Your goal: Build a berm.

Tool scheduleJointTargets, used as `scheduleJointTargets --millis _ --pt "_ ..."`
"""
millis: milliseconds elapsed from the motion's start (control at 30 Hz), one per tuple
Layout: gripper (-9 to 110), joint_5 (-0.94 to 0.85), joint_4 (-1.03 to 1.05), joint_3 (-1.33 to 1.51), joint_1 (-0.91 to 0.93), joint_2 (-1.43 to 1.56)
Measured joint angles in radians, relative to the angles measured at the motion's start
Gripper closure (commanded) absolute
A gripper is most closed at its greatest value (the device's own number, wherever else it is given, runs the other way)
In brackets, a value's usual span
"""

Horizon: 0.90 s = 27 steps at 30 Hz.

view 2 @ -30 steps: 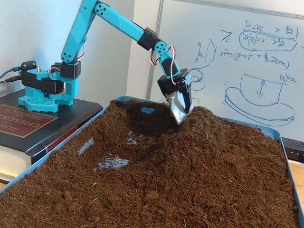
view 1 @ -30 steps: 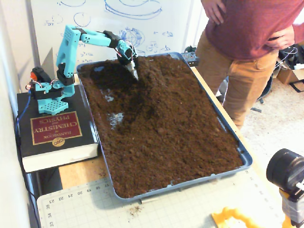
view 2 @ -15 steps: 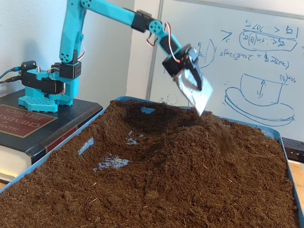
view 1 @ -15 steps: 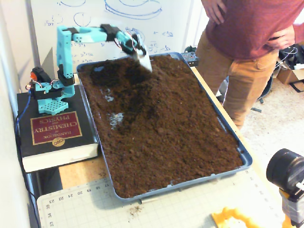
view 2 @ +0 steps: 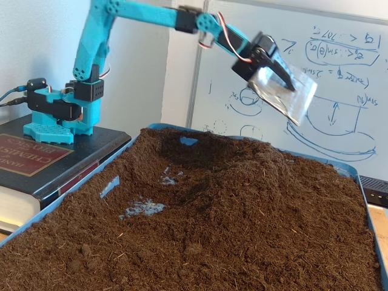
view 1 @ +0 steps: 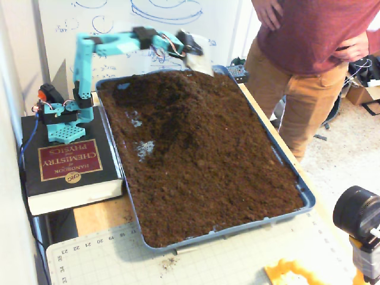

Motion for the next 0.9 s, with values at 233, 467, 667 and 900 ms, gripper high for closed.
scheduleJointTargets --millis 233,467,667,900 --pt "101 -0.141 0.049 -0.304 0.011 -0.382" --pt "101 -0.229 0.141 -0.600 0.032 -0.568" --pt "101 -0.314 0.149 -0.772 0.032 -0.690" --pt "101 -0.344 0.149 -0.868 0.048 -0.756"
